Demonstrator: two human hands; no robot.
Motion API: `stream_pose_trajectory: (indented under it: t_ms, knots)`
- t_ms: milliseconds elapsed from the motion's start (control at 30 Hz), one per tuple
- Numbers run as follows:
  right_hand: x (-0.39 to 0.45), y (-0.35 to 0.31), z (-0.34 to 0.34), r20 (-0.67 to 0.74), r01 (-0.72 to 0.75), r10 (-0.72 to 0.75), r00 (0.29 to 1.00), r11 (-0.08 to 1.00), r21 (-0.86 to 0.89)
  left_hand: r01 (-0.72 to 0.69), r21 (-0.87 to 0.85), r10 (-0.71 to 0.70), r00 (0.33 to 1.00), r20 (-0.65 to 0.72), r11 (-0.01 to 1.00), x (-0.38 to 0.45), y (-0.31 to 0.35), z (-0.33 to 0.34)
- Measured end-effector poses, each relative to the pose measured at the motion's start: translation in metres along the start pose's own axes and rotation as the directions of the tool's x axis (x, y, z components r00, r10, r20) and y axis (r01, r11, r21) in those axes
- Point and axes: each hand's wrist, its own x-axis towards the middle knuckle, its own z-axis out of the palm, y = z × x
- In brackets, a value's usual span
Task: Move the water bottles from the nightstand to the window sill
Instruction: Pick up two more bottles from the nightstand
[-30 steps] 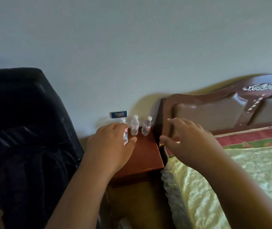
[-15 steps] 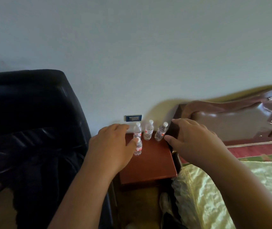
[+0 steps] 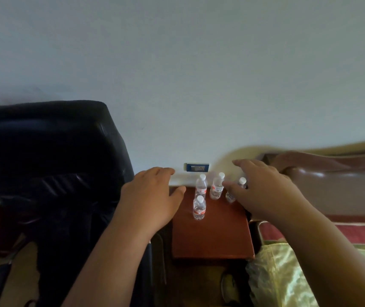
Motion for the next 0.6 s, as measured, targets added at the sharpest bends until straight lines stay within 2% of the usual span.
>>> stream_pose_trajectory:
  t_ms: [200, 467, 600]
  knots:
    - [0.051, 0.036, 0.005, -0.011, 0.057, -0.057, 0.998, 0.998, -0.016, 0.054, 0.03, -0.055, 0.997, 0.048, 0.998, 0.038, 0.031, 0.013]
    - [0.111, 0.098, 0.031, 0.101, 0.091, -0.093, 0.99, 0.996, 0.025, 0.14, 0.065, -0.147, 0.982, 0.118, 0.988, 0.087, 0.073, 0.062]
    - [0.135, 0.13, 0.047, 0.163, 0.083, -0.087, 0.983, 0.996, 0.03, 0.193, 0.027, -0.195, 0.974, 0.12, 0.981, 0.103, 0.087, 0.097]
